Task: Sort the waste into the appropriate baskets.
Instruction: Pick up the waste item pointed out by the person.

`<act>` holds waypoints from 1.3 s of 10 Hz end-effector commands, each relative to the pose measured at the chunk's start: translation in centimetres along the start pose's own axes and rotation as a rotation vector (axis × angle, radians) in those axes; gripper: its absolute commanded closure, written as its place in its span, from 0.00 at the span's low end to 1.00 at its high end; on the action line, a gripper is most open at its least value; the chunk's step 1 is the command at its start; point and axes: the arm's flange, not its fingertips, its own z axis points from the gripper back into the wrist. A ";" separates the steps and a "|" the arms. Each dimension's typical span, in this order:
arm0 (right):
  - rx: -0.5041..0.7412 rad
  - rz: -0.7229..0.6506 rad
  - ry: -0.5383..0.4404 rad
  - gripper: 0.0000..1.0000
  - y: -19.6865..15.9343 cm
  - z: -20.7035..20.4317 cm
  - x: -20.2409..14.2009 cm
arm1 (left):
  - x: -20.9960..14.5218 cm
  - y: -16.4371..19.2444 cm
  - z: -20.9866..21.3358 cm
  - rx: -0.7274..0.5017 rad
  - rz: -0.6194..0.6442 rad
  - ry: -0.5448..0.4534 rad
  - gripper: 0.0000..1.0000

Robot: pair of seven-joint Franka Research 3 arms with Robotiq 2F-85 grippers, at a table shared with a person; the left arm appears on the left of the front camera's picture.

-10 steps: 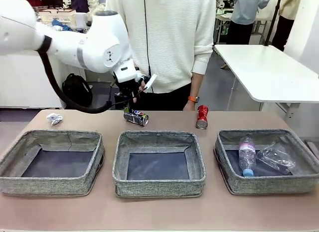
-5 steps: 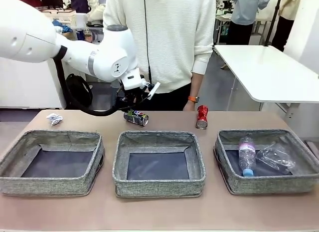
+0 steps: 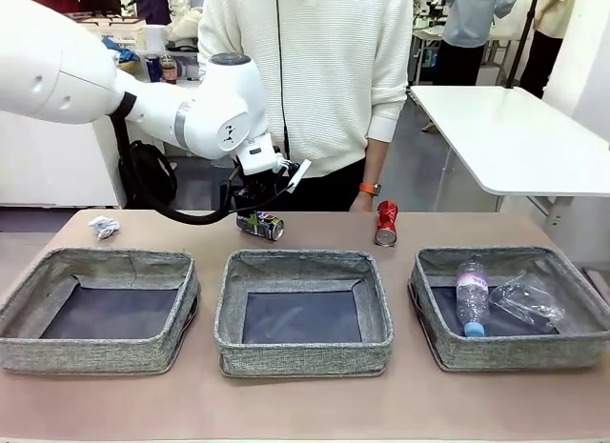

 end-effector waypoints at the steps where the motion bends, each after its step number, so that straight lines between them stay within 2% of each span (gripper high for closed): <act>1: -0.007 0.015 0.012 0.00 -0.1 0.1 -0.3 | 0.0 0.5 -1.1 0.012 -0.010 0.001 0.00; 5: -0.007 0.015 0.012 0.00 -0.1 0.1 -0.3 | -0.8 1.3 -3.4 0.007 -0.048 0.019 0.00; 11: -0.007 0.015 0.012 0.00 -0.1 0.1 -0.3 | -1.2 1.1 -7.2 -0.074 -0.036 0.072 0.00; 13: -0.007 0.015 0.012 0.00 -0.1 0.1 -0.3 | -1.6 1.0 -7.6 -0.085 -0.023 0.059 0.00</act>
